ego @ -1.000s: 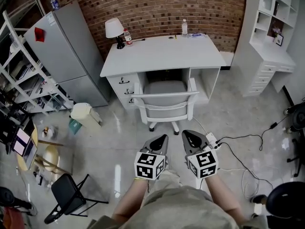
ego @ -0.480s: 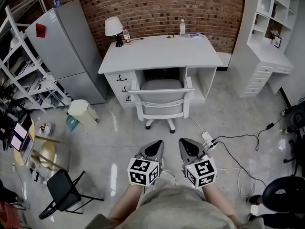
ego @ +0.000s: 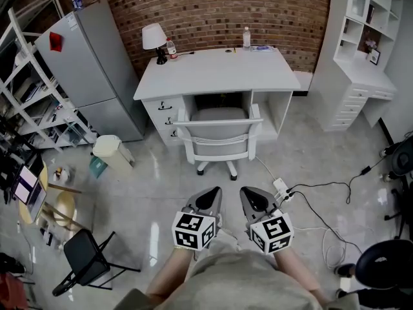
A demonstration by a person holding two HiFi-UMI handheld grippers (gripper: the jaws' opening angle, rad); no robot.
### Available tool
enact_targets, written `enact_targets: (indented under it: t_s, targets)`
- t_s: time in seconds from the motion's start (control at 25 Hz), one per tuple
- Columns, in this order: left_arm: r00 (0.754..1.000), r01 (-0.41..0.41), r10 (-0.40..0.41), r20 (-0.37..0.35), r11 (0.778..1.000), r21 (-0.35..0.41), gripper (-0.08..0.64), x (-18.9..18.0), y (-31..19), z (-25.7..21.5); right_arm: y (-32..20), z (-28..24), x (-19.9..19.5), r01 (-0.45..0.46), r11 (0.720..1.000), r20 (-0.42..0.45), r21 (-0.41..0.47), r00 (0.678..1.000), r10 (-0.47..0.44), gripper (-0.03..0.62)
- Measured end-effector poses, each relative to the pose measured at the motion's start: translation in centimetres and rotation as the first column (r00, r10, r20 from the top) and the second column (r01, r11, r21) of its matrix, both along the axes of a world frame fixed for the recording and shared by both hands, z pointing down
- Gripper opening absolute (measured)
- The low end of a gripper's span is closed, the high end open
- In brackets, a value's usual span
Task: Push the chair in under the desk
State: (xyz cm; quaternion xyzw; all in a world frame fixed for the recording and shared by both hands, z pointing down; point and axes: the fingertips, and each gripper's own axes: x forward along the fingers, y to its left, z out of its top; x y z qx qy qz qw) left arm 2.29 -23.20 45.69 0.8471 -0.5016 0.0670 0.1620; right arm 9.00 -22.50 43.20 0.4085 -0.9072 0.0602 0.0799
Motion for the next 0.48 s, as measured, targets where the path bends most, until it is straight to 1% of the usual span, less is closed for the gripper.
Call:
enact_targets:
  t_s: [0.48]
  targets:
    - [1.000, -0.003, 0.002, 0.013, 1.000, 0.015, 0.011, -0.24, -0.31, -0.51, -0.27, -0.45, -0.41, 0.003, 1.000, 0.014, 0.010, 1.000, -0.003, 0.008]
